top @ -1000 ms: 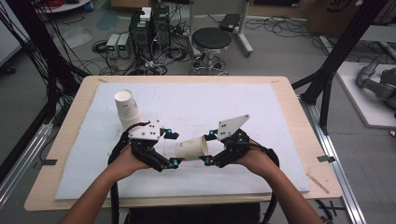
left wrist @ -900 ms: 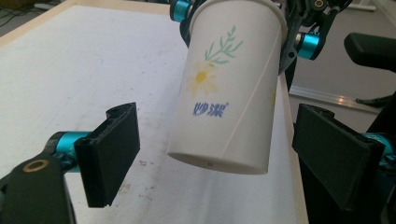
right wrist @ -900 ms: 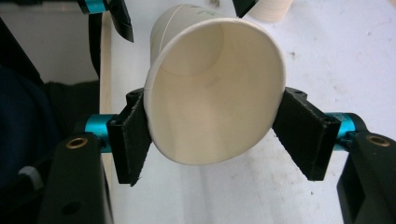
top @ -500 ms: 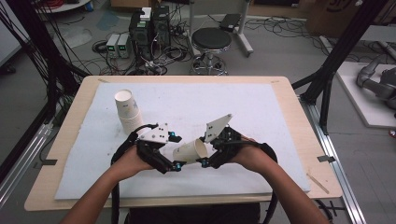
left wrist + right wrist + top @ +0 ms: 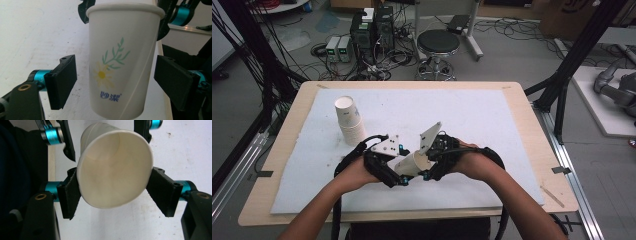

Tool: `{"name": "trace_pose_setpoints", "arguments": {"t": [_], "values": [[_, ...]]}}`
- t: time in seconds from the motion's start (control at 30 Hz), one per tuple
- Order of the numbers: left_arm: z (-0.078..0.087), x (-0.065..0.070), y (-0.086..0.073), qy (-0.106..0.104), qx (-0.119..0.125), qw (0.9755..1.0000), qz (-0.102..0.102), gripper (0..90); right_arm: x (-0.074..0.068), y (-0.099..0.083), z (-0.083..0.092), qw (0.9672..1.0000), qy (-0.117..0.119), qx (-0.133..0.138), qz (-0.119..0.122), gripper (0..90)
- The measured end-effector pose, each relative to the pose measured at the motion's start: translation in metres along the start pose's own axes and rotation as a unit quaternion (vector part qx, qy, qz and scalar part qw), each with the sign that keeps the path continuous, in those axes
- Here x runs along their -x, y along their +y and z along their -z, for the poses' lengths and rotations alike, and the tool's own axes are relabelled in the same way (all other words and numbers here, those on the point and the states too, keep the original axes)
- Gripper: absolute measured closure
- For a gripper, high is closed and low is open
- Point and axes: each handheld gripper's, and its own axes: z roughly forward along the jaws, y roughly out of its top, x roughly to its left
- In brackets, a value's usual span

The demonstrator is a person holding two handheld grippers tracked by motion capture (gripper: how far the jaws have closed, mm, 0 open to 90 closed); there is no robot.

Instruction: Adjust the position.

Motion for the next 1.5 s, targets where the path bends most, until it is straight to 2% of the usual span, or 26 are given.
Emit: {"name": "trace_pose_setpoints", "arguments": {"t": [0.27, 0.4, 0.53, 0.63, 0.67, 0.7, 0.8, 0.83, 0.87, 0.9, 0.93, 0.97, 1.0, 1.03, 1.1, 1.13, 1.17, 1.2, 1.23, 1.27, 1.3, 1.33, 1.37, 1.43, 1.47, 1.5], "values": [[-0.005, 0.000, 0.001, -0.017, -0.017, 0.9997, -0.006, 29.1, -0.001, 0.005, -0.003, 0.9997, 0.009, -0.020, 0.012, 30.8], [-0.005, 0.001, 0.001, -0.025, -0.018, 0.9995, -0.013, 34.6, -0.002, 0.006, -0.004, 0.9996, 0.011, -0.022, 0.015, 30.8], [-0.004, 0.001, 0.001, -0.028, -0.014, 0.9994, -0.013, 34.5, -0.001, 0.006, -0.004, 0.9996, 0.014, -0.016, 0.017, 29.3], [-0.003, 0.001, 0.000, -0.027, -0.007, 0.9996, -0.009, 33.5, 0.000, 0.006, -0.001, 0.9998, 0.016, 0.000, 0.008, 25.9], [-0.002, 0.000, -0.002, -0.025, 0.003, 0.9997, -0.001, 33.2, 0.002, 0.005, 0.003, 0.9992, 0.024, 0.031, -0.010, 23.1], [-0.002, 0.000, -0.002, -0.025, 0.003, 0.9997, -0.001, 33.1, 0.002, 0.005, 0.003, 0.9992, 0.024, 0.031, -0.010, 23.1], [0.001, -0.001, -0.007, -0.017, 0.018, 0.9996, 0.013, 32.0, 0.006, 0.000, 0.013, 0.9959, 0.024, 0.080, -0.036, 21.8], [0.002, -0.002, -0.010, -0.012, 0.027, 0.9994, 0.019, 32.0, 0.006, 0.000, 0.013, 0.9959, 0.024, 0.080, -0.036, 21.8], [0.004, -0.003, -0.015, -0.005, 0.038, 0.9988, 0.030, 31.4, 0.008, -0.006, 0.019, 0.9928, 0.021, 0.106, -0.051, 21.8], [0.004, -0.003, -0.015, -0.005, 0.038, 0.9988, 0.030, 31.3, 0.008, -0.006, 0.019, 0.9928, 0.021, 0.106, -0.051, 21.8], [0.006, -0.004, -0.021, 0.006, 0.052, 0.9978, 0.041, 31.2, 0.008, -0.013, 0.022, 0.9904, 0.015, 0.122, -0.063, 21.8], [0.006, -0.004, -0.021, 0.006, 0.052, 0.9978, 0.041, 31.2, 0.008, -0.013, 0.022, 0.9904, 0.015, 0.122, -0.063, 21.8], [0.009, -0.005, -0.028, 0.016, 0.069, 0.9960, 0.055, 31.2, 0.008, -0.020, 0.024, 0.9876, 0.008, 0.137, -0.075, 21.8], [0.009, -0.005, -0.028, 0.016, 0.069, 0.9960, 0.055, 31.2, 0.008, -0.020, 0.024, 0.9876, 0.008, 0.137, -0.075, 21.8], [0.012, -0.005, -0.035, 0.030, 0.085, 0.9938, 0.066, 31.0, 0.008, -0.037, 0.024, 0.9809, -0.007, 0.165, -0.102, 21.8], [0.014, -0.005, -0.043, 0.045, 0.105, 0.9902, 0.081, 30.9, 0.008, -0.043, 0.024, 0.9787, -0.013, 0.172, -0.112, 21.8], [0.014, -0.005, -0.043, 0.045, 0.105, 0.9902, 0.081, 30.9, 0.008, -0.043, 0.024, 0.9787, -0.013, 0.172, -0.112, 21.8], [0.016, -0.006, -0.047, 0.053, 0.109, 0.9892, 0.082, 30.9, 0.008, -0.048, 0.024, 0.9762, -0.019, 0.180, -0.119, 21.8], [0.018, -0.006, -0.050, 0.061, 0.121, 0.9867, 0.089, 30.8, 0.008, -0.054, 0.023, 0.9733, -0.025, 0.190, -0.127, 21.8], [0.020, -0.006, -0.054, 0.067, 0.129, 0.9848, 0.095, 30.6, 0.007, -0.066, 0.023, 0.9671, -0.036, 0.207, -0.144, 21.8], [0.022, -0.007, -0.057, 0.076, 0.135, 0.9831, 0.097, 30.6, 0.007, -0.066, 0.023, 0.9671, -0.036, 0.207, -0.144, 21.8], [0.024, -0.007, -0.060, 0.083, 0.143, 0.9811, 0.100, 30.5, 0.006, -0.077, 0.022, 0.9604, -0.051, 0.224, -0.158, 21.8], [0.026, -0.007, -0.063, 0.092, 0.150, 0.9790, 0.103, 30.5, 0.006, -0.077, 0.022, 0.9604, -0.051, 0.224, -0.158, 21.8], [0.030, -0.007, -0.067, 0.104, 0.162, 0.9755, 0.106, 30.5, 0.004, -0.090, 0.020, 0.9518, -0.063, 0.242, -0.178, 21.8], [0.031, -0.007, -0.070, 0.110, 0.168, 0.9736, 0.108, 30.4, 0.002, -0.103, 0.018, 0.9458, -0.077, 0.252, -0.189, 21.8], [0.033, -0.007, -0.072, 0.117, 0.171, 0.9722, 0.109, 30.4, 0.002, -0.103, 0.018, 0.9458, -0.077, 0.252, -0.189, 21.8]]}}
